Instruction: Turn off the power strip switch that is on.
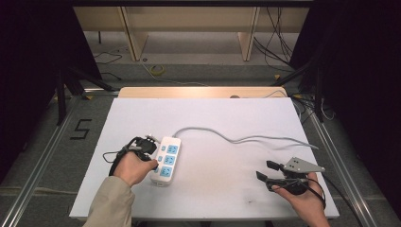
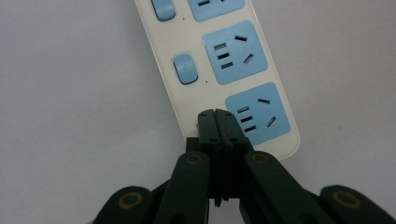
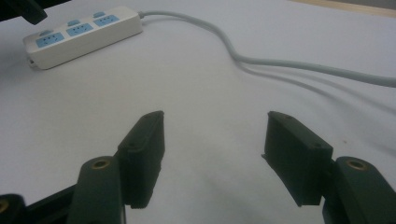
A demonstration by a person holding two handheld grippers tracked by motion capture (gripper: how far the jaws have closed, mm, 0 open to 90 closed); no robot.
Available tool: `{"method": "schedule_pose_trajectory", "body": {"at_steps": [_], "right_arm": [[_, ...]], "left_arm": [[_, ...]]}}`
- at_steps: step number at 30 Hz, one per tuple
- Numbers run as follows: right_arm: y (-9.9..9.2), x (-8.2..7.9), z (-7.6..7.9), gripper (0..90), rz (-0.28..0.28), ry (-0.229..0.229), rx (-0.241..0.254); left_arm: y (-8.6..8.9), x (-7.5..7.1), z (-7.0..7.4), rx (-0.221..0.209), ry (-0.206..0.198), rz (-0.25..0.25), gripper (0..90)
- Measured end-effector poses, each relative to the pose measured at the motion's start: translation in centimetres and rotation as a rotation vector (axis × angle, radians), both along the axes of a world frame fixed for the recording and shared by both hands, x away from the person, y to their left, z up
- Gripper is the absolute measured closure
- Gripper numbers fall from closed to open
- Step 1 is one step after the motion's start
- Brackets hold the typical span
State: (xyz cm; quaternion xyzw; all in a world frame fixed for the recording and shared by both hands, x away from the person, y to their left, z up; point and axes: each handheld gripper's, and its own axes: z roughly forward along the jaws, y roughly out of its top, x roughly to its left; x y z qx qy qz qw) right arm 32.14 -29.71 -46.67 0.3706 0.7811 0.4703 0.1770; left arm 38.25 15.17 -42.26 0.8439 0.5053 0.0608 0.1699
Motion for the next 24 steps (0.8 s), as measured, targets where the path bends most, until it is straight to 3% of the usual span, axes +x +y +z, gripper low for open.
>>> {"method": "schedule_pose_trajectory", "body": {"at_steps": [24], "right_arm": [[0.0, 0.0, 0.01, 39.2, 0.0, 0.001, -0.001]], "left_arm": [[-0.81, 0.71, -0.01, 0.064, 0.048, 0.04, 89.7]]}}
